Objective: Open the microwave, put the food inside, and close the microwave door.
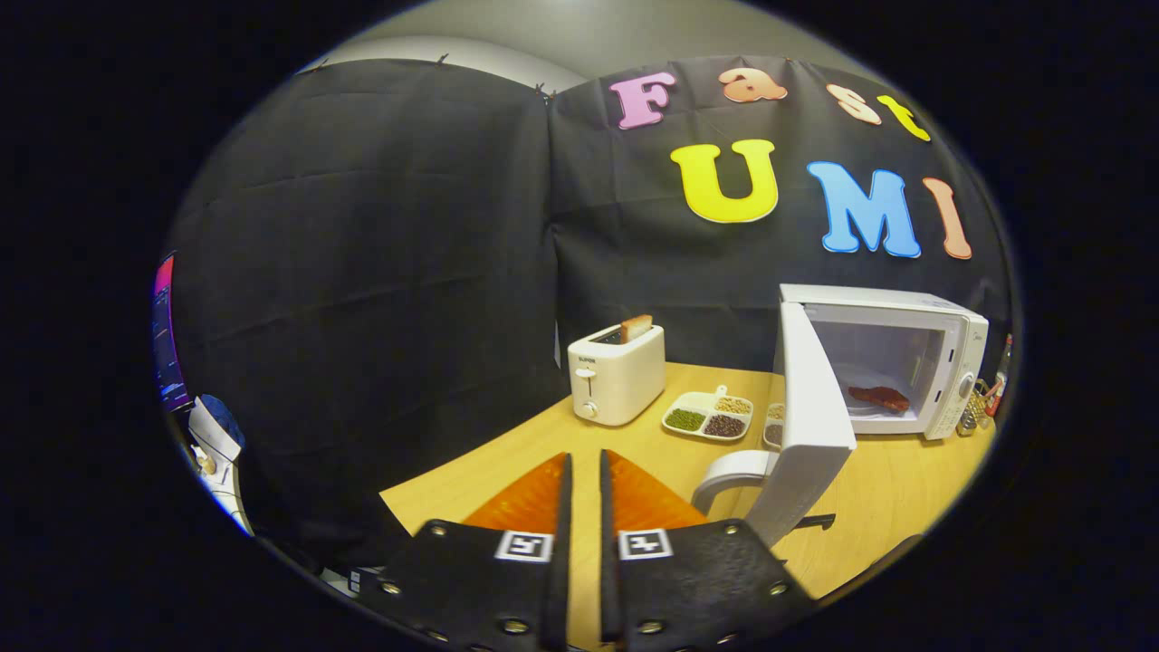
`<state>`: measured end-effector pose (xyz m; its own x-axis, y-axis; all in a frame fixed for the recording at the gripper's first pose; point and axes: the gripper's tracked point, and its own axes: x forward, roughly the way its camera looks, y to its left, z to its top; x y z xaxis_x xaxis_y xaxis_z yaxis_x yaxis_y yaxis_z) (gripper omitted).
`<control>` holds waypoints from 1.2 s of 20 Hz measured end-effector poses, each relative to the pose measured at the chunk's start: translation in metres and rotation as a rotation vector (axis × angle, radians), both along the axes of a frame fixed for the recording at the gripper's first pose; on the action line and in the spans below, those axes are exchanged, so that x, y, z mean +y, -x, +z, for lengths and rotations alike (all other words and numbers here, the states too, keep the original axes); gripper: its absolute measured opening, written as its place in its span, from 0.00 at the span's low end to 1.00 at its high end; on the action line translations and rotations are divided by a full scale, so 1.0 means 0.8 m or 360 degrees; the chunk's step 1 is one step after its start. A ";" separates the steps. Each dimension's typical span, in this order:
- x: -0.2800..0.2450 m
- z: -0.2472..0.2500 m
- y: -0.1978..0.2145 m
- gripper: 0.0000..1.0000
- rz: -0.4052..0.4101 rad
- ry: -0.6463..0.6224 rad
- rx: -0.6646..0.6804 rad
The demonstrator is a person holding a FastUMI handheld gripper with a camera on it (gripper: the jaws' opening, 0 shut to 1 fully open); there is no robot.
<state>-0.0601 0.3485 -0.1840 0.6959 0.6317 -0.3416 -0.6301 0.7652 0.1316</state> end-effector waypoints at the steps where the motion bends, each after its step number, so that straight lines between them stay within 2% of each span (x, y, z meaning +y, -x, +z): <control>1: -0.002 -0.013 -0.005 0.04 -0.0011 0.0018 0.0045; 3: -0.016 -0.024 -0.016 0.06 -0.0050 0.0052 0.0067; 4: -0.023 -0.024 -0.016 0.06 -0.0048 0.0047 0.0075; 5: -0.023 -0.028 -0.019 0.01 -0.0031 0.0038 0.0089; 8: -0.037 -0.030 -0.020 0.01 -0.0019 0.0094 0.0061; 14: -0.079 -0.044 -0.027 0.01 -0.0057 0.0083 0.0144; 24: -0.173 -0.044 -0.072 0.01 -0.0248 0.0102 0.0160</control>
<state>-0.0028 0.2098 -0.2188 0.7440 0.4937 -0.4503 -0.4895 0.8614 0.1356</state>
